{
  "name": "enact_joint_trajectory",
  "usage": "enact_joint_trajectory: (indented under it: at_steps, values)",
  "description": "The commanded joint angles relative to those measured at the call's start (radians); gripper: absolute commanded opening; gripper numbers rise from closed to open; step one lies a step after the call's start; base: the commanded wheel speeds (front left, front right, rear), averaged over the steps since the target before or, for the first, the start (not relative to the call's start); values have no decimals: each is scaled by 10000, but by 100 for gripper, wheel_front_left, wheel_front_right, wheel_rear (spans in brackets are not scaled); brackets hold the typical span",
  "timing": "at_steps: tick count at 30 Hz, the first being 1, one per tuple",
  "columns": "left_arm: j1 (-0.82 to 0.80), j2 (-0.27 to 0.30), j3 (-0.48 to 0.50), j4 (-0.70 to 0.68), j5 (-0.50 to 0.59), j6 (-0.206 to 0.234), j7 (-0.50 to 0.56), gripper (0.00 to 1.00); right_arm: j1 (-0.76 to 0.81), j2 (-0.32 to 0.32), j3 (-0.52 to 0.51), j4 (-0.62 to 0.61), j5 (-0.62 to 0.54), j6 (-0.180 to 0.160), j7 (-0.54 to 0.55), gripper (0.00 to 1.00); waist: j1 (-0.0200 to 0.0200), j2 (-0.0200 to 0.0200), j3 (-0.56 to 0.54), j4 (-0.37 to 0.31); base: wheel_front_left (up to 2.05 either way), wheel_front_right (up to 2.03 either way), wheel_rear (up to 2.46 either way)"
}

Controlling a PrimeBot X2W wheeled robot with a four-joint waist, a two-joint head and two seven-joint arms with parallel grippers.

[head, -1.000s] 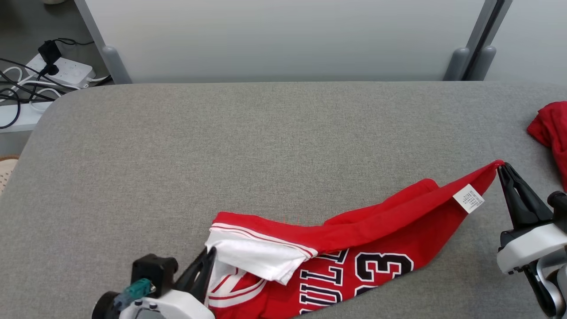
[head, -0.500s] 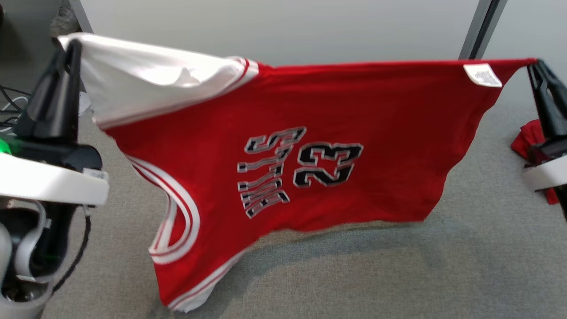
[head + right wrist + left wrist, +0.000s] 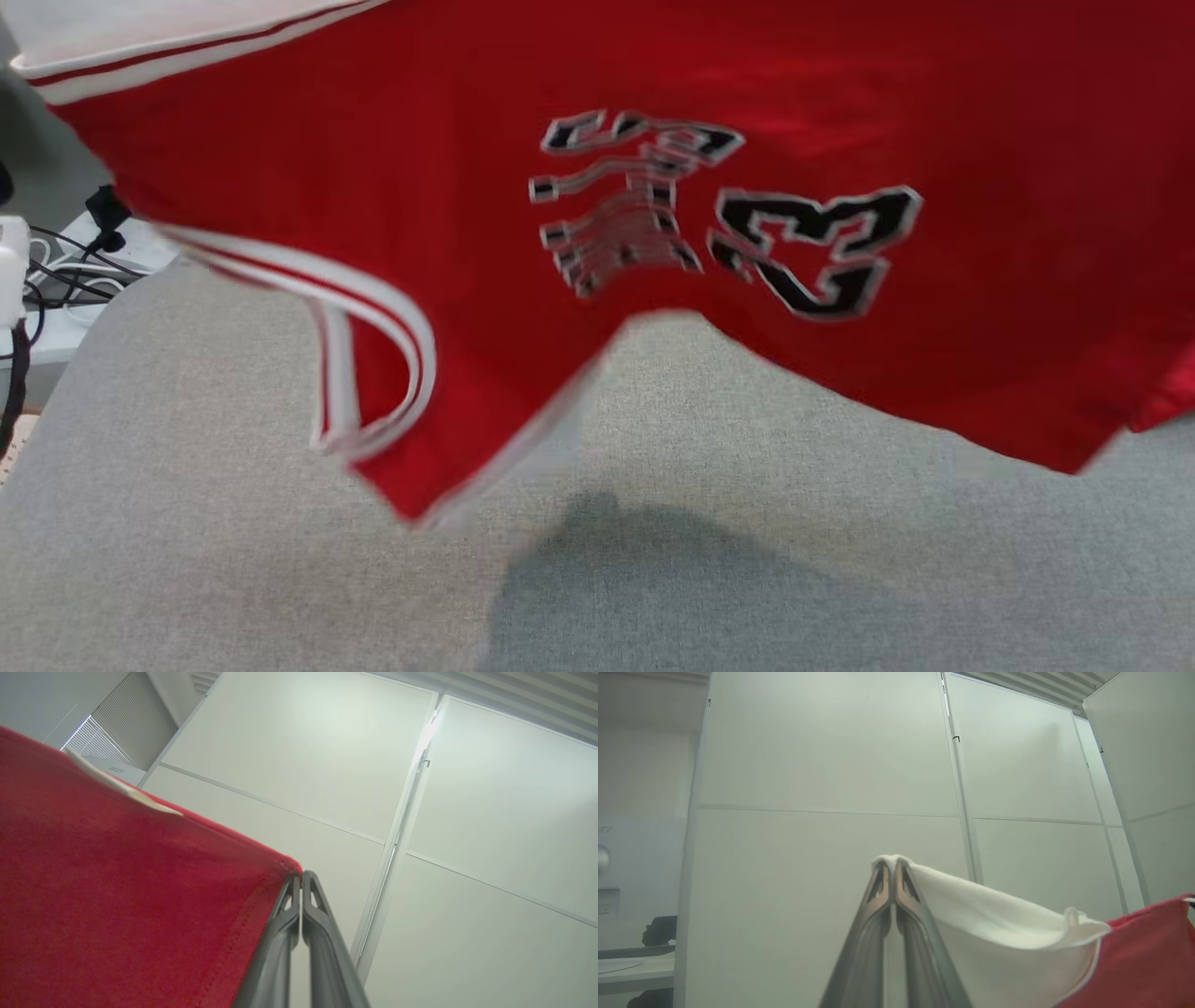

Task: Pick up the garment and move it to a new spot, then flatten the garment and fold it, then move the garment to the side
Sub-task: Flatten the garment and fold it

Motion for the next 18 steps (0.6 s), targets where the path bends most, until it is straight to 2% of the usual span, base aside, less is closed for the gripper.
enact_joint_trajectory:
  at_steps: [1, 4, 6, 10, 13, 15, 18]
  values:
    - [-542, 515, 232, 123, -134, 81, 363, 0, 118, -177, -40, -430, 250, 0, 514, 0, 0, 0, 158, -64, 0, 0, 0]
    - [-548, 479, -127, 634, -311, -27, 688, 0, 39, -177, 306, -301, 293, 0, 990, 0, 0, 0, 329, -106, 0, 0, 0]
    - [-606, 451, -556, 1436, -354, -269, 885, 0, -347, 54, 938, 223, 459, 0, 1270, 0, 0, 0, 541, -145, 0, 0, 0]
    - [-1424, 126, -1441, 3860, 84, -1046, 481, 0, -2065, 524, 2580, 2561, 333, 0, 1410, 0, 0, 0, 1149, -134, 0, 0, 0]
    - [-2770, -319, -1993, 6246, 824, -1769, -571, 0, -3944, 1058, 4021, 4899, 214, 0, 1151, 0, 0, 0, 1434, -51, 0, 0, 0]
    - [-3790, -851, -2193, 7983, 1166, -2164, -1557, 0, -5181, 1382, 4854, 6498, -25, 0, 673, 0, 0, 0, 1363, 29, 0, 0, 0]
    - [-5386, -1488, -2437, 10037, 1783, -2650, -3178, 0, -6994, 1731, 5149, 8474, -814, 0, -719, 0, 0, 0, 1301, 185, 0, 0, 0]
